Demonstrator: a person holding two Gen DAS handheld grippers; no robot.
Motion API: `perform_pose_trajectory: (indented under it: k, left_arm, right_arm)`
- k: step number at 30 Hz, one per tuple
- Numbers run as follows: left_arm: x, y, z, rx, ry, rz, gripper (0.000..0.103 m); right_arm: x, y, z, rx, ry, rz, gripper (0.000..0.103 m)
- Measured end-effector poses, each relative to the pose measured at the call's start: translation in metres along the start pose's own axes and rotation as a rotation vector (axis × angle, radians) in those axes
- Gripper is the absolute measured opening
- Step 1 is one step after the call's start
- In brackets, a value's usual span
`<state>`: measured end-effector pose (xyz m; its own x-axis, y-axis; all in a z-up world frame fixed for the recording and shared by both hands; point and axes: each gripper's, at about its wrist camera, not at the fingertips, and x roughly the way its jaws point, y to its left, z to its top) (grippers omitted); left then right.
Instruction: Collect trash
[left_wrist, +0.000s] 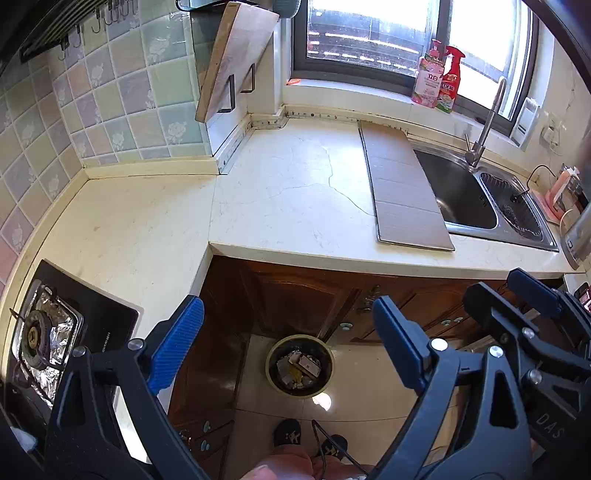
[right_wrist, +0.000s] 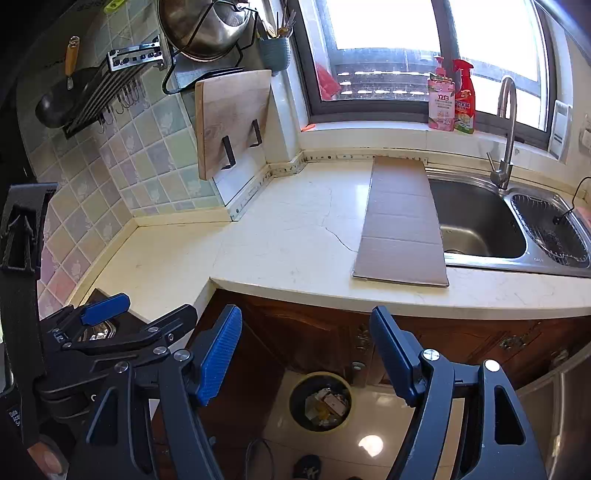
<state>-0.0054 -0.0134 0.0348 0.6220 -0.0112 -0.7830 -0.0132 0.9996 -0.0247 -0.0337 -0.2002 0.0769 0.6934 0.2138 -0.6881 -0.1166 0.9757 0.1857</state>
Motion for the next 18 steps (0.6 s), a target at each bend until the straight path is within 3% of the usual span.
perform_pose_trajectory:
  k: [18]
  left_arm:
    - [0.001, 0.005, 0.004, 0.02, -0.028, -0.004, 0.09]
  right_arm:
    - [-0.002, 0.012, -0.003, 0.006, -0.031, -0.037, 0.073]
